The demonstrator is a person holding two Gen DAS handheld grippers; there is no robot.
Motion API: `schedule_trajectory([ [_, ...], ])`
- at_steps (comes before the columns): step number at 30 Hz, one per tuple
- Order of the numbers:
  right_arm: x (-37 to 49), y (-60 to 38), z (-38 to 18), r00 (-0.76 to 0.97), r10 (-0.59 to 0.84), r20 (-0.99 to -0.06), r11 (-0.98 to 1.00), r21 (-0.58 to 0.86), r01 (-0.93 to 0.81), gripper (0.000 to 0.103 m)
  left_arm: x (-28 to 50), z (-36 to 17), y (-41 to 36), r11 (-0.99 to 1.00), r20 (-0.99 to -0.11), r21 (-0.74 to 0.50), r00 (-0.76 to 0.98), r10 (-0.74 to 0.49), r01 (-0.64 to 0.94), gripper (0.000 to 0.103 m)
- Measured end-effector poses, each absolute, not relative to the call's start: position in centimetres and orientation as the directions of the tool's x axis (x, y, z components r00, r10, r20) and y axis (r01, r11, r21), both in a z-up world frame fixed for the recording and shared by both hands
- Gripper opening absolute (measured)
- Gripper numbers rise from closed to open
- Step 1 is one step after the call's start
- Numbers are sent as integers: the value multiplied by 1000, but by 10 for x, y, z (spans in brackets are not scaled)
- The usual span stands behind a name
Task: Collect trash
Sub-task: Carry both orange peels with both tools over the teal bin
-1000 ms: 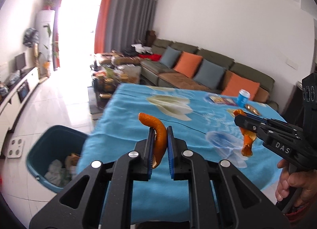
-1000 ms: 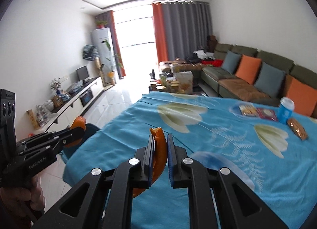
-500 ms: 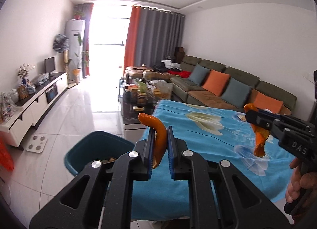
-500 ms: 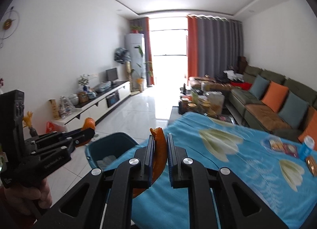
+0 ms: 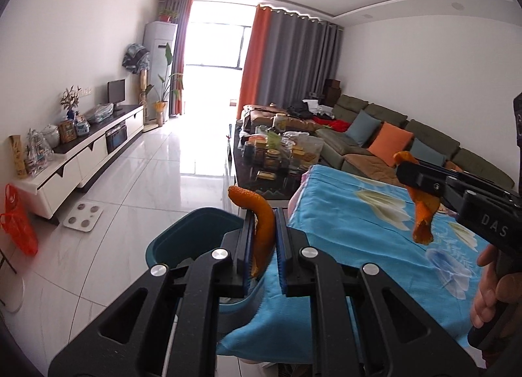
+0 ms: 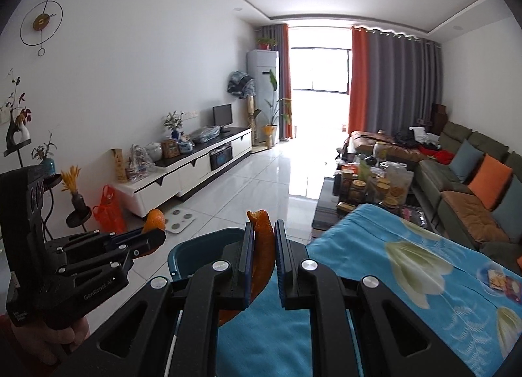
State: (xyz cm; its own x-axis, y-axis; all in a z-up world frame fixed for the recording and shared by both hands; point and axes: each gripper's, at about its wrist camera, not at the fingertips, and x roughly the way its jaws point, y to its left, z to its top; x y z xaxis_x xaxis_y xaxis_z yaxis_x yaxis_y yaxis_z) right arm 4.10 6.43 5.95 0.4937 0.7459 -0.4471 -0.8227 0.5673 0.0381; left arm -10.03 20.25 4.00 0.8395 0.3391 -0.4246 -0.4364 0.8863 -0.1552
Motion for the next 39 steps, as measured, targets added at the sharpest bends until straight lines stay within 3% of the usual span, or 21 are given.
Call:
schedule_trajectory([
  [13, 59, 145, 30, 361, 737, -572, 466, 44, -883, 11, -69, 3, 252, 847, -511, -223, 798, 319, -482, 13],
  [24, 78, 204, -11, 284, 667, -689, 429, 44, -902, 11, -22, -56, 293, 816, -618, -272, 743, 257, -509, 13],
  [39, 106, 251, -61, 185, 575, -797, 419, 93, -903, 11, 32, -123, 342, 783, -697, -303, 686, 206, -543, 13],
])
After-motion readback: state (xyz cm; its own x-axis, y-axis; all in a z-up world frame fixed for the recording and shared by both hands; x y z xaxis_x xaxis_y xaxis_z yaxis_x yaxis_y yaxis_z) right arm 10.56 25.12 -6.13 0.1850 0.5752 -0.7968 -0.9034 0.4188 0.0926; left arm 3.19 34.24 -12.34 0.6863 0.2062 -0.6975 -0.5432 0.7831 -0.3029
